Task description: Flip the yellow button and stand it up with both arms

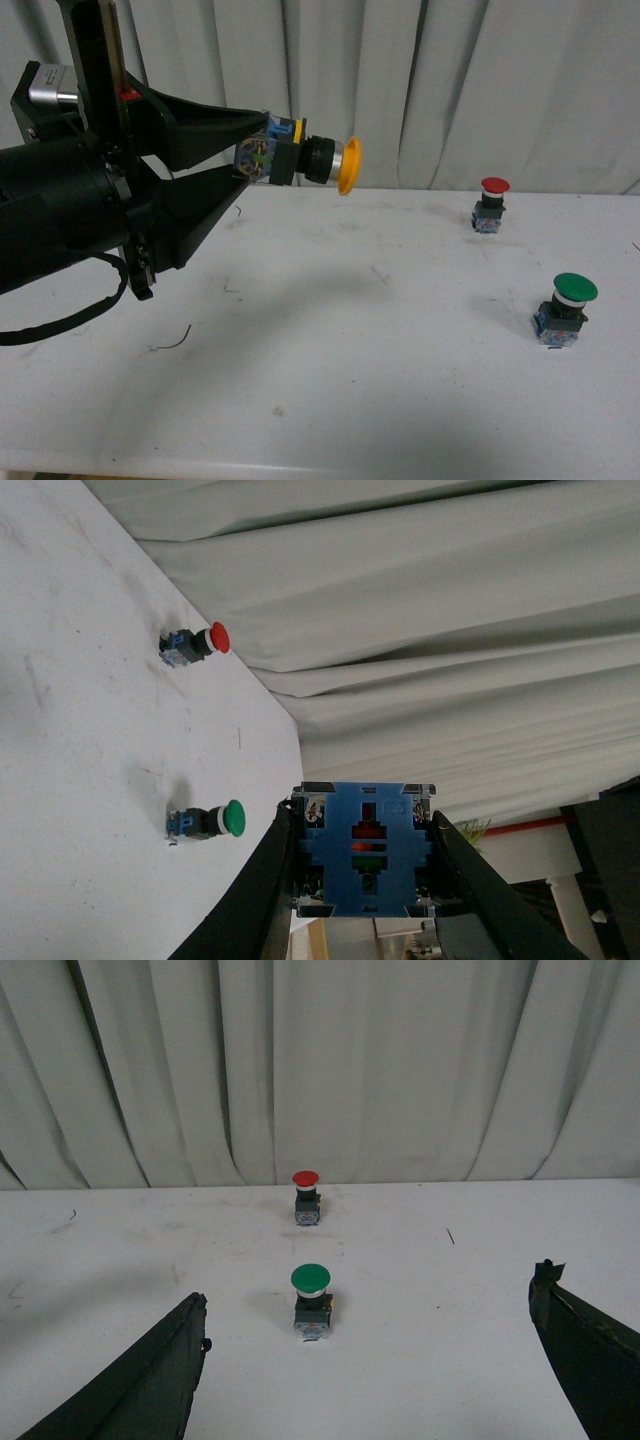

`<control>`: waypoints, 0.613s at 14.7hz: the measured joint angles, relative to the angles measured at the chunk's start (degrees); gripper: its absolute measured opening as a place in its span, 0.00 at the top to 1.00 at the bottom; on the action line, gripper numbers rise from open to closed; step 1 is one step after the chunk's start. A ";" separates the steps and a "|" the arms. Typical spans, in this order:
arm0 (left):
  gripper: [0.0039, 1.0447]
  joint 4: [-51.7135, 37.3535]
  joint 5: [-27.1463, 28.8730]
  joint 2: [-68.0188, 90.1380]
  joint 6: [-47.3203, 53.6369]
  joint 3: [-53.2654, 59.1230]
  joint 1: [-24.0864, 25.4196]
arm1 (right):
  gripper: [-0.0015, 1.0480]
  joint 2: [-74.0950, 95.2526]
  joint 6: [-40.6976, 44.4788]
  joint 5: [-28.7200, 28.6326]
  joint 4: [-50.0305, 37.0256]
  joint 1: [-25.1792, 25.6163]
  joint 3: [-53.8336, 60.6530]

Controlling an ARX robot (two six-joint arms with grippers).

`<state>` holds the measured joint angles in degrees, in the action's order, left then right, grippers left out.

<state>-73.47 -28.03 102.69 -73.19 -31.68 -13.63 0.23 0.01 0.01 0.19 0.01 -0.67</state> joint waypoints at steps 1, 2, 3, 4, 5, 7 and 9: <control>0.70 0.09 0.68 -0.81 -0.59 0.00 -0.22 | 0.06 0.00 0.00 0.00 0.02 0.00 0.00; 0.70 0.09 0.90 -2.38 -0.98 0.00 -0.59 | 0.06 0.00 0.00 0.00 0.00 0.00 0.00; 0.70 -0.11 0.92 -3.54 -1.40 -0.24 -0.98 | 0.06 0.00 0.00 0.00 0.02 0.00 0.00; 0.70 -0.11 1.46 -5.27 -1.51 -1.16 -1.81 | 0.06 0.00 0.00 0.00 0.02 0.00 0.00; 0.70 -0.09 1.77 -5.77 -1.53 -1.16 -1.99 | 0.06 0.00 0.00 0.00 0.00 0.00 0.00; 0.70 -0.15 2.29 -6.69 -1.62 -1.16 -2.38 | 0.06 0.00 -0.02 0.00 0.00 0.00 0.00; 0.70 -0.09 2.36 -6.75 -1.60 -1.11 -2.47 | 0.06 0.07 -0.11 -0.61 -0.11 0.13 0.00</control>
<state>-73.56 -25.67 95.94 -74.78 -32.80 -16.10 0.30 -0.10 -0.60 0.08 0.14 -0.67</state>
